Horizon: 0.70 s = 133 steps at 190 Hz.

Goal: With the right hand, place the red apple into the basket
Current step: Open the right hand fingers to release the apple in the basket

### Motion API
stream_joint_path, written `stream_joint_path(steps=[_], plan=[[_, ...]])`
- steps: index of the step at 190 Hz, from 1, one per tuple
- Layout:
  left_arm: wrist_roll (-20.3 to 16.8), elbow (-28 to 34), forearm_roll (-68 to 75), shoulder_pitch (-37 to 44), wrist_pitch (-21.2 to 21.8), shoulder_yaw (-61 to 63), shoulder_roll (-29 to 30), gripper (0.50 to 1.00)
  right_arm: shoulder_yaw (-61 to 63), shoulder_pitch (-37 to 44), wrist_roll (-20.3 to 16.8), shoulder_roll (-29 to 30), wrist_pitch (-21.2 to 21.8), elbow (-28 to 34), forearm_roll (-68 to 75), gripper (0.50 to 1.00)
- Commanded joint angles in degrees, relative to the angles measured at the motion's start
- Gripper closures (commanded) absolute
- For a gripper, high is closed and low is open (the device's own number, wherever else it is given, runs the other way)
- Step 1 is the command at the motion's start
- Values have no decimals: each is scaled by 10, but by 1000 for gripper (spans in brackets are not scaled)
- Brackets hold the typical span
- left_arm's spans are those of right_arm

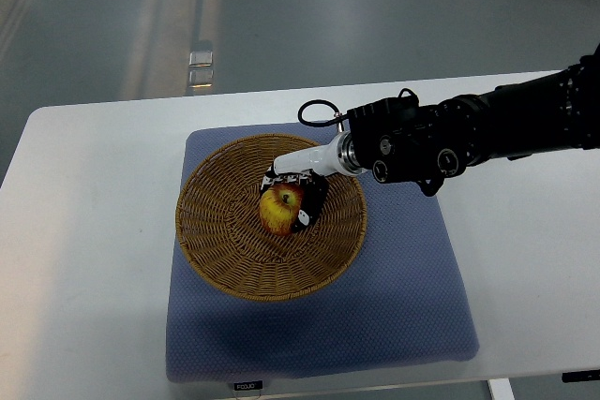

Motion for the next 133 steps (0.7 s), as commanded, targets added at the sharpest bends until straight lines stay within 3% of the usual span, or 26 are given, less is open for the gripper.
stream_joint_path(steps=[1, 42, 114, 130, 133], plan=[[0, 0, -1, 0, 0, 0, 0, 500, 6, 0, 1, 0, -1, -4, 3, 691], [0, 1, 0, 0, 0, -1, 0, 500, 14, 0, 2, 0, 0, -6, 10, 607], [0, 2, -1, 0, 0, -1, 0, 500, 35, 20, 2, 0, 8, -5, 11, 595], [0, 1, -1, 0, 0, -1, 0, 500, 45, 35, 2, 0, 19, -5, 11, 595], [0, 1, 0, 0, 0, 0, 0, 500, 56, 55, 2, 0, 46, -5, 17, 595]])
